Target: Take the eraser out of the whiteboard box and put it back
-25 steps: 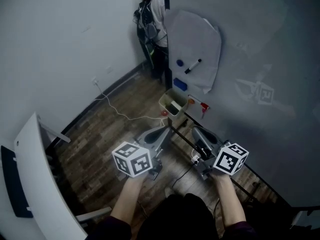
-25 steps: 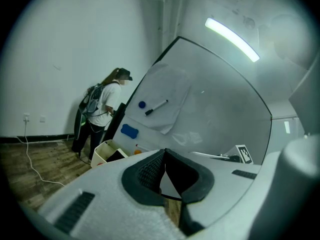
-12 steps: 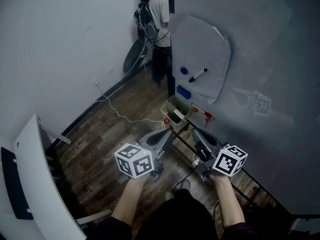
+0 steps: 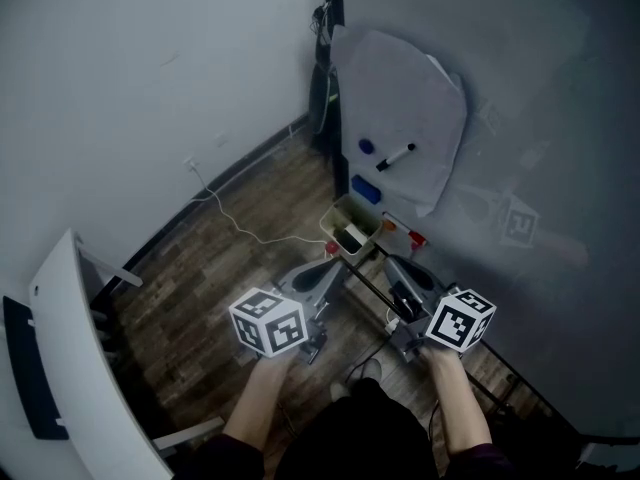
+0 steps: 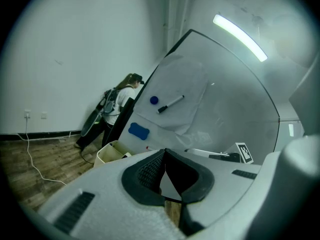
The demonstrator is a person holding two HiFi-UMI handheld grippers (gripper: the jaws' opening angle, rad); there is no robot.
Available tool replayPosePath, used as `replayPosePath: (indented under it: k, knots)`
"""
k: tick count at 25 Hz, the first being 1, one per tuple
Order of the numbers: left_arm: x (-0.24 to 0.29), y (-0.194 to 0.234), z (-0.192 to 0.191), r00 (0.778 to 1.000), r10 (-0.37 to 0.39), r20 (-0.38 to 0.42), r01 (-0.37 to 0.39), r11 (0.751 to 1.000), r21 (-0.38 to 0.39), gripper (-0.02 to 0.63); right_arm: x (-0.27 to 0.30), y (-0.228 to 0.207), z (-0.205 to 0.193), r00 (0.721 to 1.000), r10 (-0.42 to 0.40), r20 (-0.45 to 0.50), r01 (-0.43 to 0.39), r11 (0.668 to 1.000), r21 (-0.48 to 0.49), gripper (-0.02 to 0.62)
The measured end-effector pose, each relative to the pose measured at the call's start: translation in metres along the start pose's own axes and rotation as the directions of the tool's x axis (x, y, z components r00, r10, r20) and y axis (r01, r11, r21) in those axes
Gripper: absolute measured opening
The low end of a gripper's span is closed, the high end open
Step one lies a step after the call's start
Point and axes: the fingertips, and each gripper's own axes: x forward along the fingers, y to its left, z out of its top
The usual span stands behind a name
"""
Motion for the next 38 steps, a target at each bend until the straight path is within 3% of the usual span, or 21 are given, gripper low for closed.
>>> replayPosePath:
  k: [5, 8, 11, 14, 19, 24, 30, 38]
  knots:
    - [0.006, 0.004, 0.0, 1.0, -0.01, 0.008, 0.01, 0.999, 0.044, 0.006, 0.005, -0.004, -0.001, 1.0, 0.0, -0.006, 0.001, 1.0, 0.007, 0.003]
    - [0.016, 0.013, -0.007, 1.0, 0.017, -0.014, -0.015, 0.991, 0.137, 0.008, 0.008, -0.009, -0.002, 1.0, -0.004, -0.006, 0.004, 1.0, 0.016, 0.004]
    - [0.029, 0.022, -0.017, 0.997, 0.061, -0.049, -0.047, 0.967, 0.251, 0.008, 0.011, -0.014, -0.003, 1.0, -0.006, -0.001, 0.006, 1.0, 0.024, 0.003]
    - [0.041, 0.033, -0.025, 0.994, 0.094, -0.055, -0.072, 0.946, 0.315, 0.011, 0.012, -0.019, -0.005, 1.0, -0.008, 0.001, 0.008, 1.0, 0.03, 0.003]
    - [0.06, 0.056, -0.038, 0.986, 0.146, -0.085, -0.103, 0.919, 0.381, 0.133, 0.012, -0.032, -0.006, 1.0, -0.02, 0.002, 0.02, 0.999, 0.036, 0.003]
    - [0.077, 0.078, -0.05, 0.97, 0.217, -0.111, -0.138, 0.866, 0.481, 0.227, 0.013, -0.046, -0.006, 1.0, -0.031, 0.006, 0.031, 0.999, 0.042, 0.003]
    - [0.094, 0.088, -0.055, 0.965, 0.225, -0.135, -0.126, 0.849, 0.514, 0.258, 0.016, -0.058, -0.009, 0.999, -0.044, -0.002, 0.044, 0.998, 0.044, 0.003]
    - [0.104, 0.091, -0.063, 0.964, 0.214, -0.159, -0.105, 0.852, 0.513, 0.264, 0.016, -0.067, -0.008, 0.998, -0.056, -0.009, 0.057, 0.998, 0.038, 0.003]
